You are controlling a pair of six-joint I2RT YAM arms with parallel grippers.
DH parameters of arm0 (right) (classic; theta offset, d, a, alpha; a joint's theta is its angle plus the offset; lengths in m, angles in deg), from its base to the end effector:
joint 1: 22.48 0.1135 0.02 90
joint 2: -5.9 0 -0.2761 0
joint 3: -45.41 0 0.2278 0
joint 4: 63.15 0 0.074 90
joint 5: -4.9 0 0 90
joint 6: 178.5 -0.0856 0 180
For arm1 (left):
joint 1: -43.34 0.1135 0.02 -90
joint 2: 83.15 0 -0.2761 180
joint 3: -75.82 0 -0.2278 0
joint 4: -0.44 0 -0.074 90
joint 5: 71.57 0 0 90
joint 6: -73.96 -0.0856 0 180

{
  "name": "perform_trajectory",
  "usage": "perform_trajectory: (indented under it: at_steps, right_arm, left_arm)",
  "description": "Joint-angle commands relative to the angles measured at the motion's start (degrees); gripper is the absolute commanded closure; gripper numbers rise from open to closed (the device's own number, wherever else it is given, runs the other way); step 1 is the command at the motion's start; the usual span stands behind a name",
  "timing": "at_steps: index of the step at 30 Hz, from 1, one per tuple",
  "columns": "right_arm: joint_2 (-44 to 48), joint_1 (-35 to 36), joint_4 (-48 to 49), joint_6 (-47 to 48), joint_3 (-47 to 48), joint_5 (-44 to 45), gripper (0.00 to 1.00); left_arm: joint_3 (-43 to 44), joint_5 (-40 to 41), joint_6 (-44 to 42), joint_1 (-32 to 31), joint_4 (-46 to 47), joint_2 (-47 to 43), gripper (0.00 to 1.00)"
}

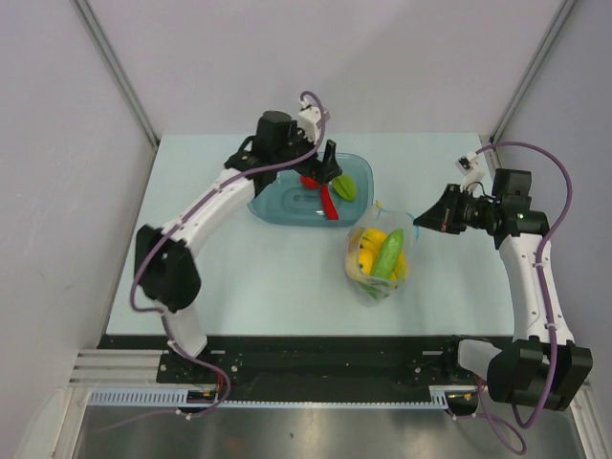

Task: Place the food in the zip-top bag and seal the zipper
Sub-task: Place the fake fruit in the zipper food storage bag, then pick up the fake vegetable from the bin.

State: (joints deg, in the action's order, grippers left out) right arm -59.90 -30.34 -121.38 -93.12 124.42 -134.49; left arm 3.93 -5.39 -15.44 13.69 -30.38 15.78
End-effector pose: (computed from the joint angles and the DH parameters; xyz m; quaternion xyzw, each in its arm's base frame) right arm 0.2271 0.0342 0.3256 -0.0676 0.8518 0.3760 0.3583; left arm 0.3560 -0.2424 0.3664 0.3153 0.7545 -0.3082 0.4861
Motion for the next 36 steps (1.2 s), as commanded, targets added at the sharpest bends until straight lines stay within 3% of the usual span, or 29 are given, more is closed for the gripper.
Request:
perform_trajectory:
  at_steps: [1,6,9,10,15,23,26,28,30,36]
  right_arm:
    - [0.4,-0.1,-0.8,2.6,2.6,-0.5,1.0]
    - [-0.6,-0.1,-0.7,2.3,3.8,0.5,1.0]
    - [-0.9,-0.1,-0.3,1.8,4.1,0.7,1.0]
    - [-1.0,0.2,-0.4,1.8,4.2,1.0,1.0]
    - [-1.3,2.4,0.2,1.4,4.4,1.8,1.0]
    - [-2.6,9.8,3.5,-1.1,4.8,3.9,1.0]
    - [-3.3,11.5,3.8,-1.6,5.3,4.2,1.0]
    - [-3.5,12.2,4.0,-1.8,6.0,4.2,1.0]
    - [-3.6,12.3,4.1,-2.2,6.3,4.2,1.0]
    - [-4.2,12.7,5.8,-5.2,5.9,3.3,1.0]
  left_arm:
    - [10.1,11.6,3.9,-0.3,-6.8,13.3,0.09]
    - [23.3,18.6,12.0,-0.4,-14.5,26.5,0.12]
    - [25.5,21.5,14.6,-0.5,-16.1,31.4,0.19]
    - [25.7,23.1,14.9,-0.5,-16.3,32.4,0.23]
    - [22.1,26.8,16.4,-1.1,-16.6,33.3,0.25]
    - [16.4,22.1,17.7,-1.1,-15.3,32.6,0.33]
    - [16.0,19.6,17.0,-0.9,-14.7,32.1,0.53]
    - [15.5,16.8,16.9,-0.5,-15.1,29.8,0.71]
    - [12.1,14.5,17.1,0.3,-13.8,26.4,0.81]
    - [-3.5,8.8,19.0,2.2,0.8,2.9,1.0]
